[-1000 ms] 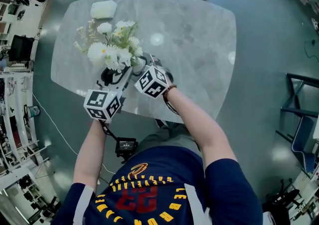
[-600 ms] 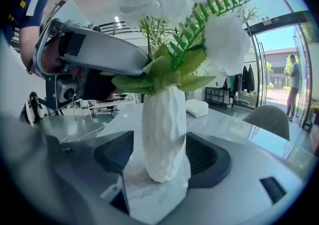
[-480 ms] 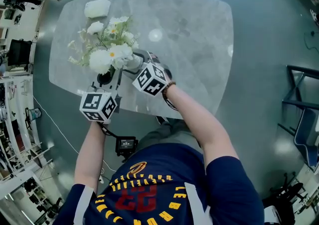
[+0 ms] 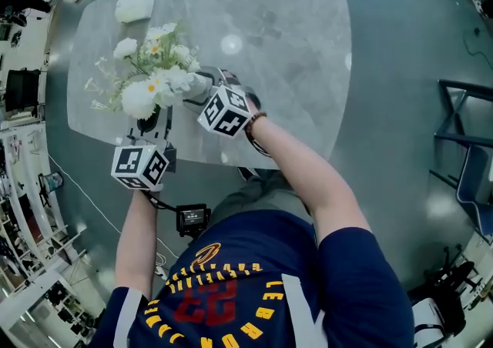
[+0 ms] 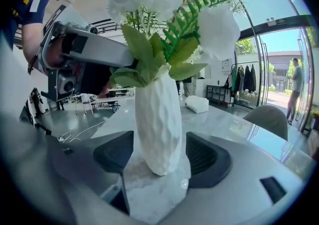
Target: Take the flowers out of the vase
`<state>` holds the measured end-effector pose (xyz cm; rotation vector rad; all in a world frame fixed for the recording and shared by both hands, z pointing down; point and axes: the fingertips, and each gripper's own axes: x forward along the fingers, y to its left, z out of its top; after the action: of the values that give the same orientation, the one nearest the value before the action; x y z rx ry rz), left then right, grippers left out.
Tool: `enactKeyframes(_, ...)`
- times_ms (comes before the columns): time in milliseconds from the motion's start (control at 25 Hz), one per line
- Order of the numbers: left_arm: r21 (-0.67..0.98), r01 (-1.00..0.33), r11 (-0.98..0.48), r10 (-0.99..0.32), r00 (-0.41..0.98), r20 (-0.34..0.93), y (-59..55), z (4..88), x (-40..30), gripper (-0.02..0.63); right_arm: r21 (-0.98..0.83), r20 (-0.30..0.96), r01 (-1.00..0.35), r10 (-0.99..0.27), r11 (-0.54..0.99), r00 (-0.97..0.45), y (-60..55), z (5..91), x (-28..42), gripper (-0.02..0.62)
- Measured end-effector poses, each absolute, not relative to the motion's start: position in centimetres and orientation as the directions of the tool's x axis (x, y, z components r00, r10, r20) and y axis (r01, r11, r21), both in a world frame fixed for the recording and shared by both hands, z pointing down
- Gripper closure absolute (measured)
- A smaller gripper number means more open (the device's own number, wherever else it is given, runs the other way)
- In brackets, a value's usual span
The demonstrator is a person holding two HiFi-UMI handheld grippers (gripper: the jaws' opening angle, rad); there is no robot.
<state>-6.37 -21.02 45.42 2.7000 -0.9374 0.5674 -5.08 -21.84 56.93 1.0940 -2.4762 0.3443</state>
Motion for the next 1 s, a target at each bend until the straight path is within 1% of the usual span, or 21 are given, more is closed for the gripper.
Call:
enactKeyframes(320, 0.098, -0.637, -0.764, -0.557, 0.729, 0.398, -22.3, 44.6, -7.8, 0.569, -0.068, 0.413, -0.724, -0.641, 0.686, -0.647, -24.5, 54.7, -7.3, 0.264)
enactKeyframes(720, 0.066, -0.628, -0.775, -0.567, 0.738, 0.366, -21.6, 44.3, -6.6, 0.575, -0.029, 0.440, -0.736, -0.653, 0.676, -0.617, -24.0, 55.7, -6.9, 0.265)
enactKeyframes(1000, 0.066, -0.634, -0.771, -0.574, 0.735, 0.362, -22.0, 43.8, -7.3, 0.577, -0.031, 0.453, -0.744, -0.654, 0.668, -0.606, -24.4, 55.8, -7.0, 0.265)
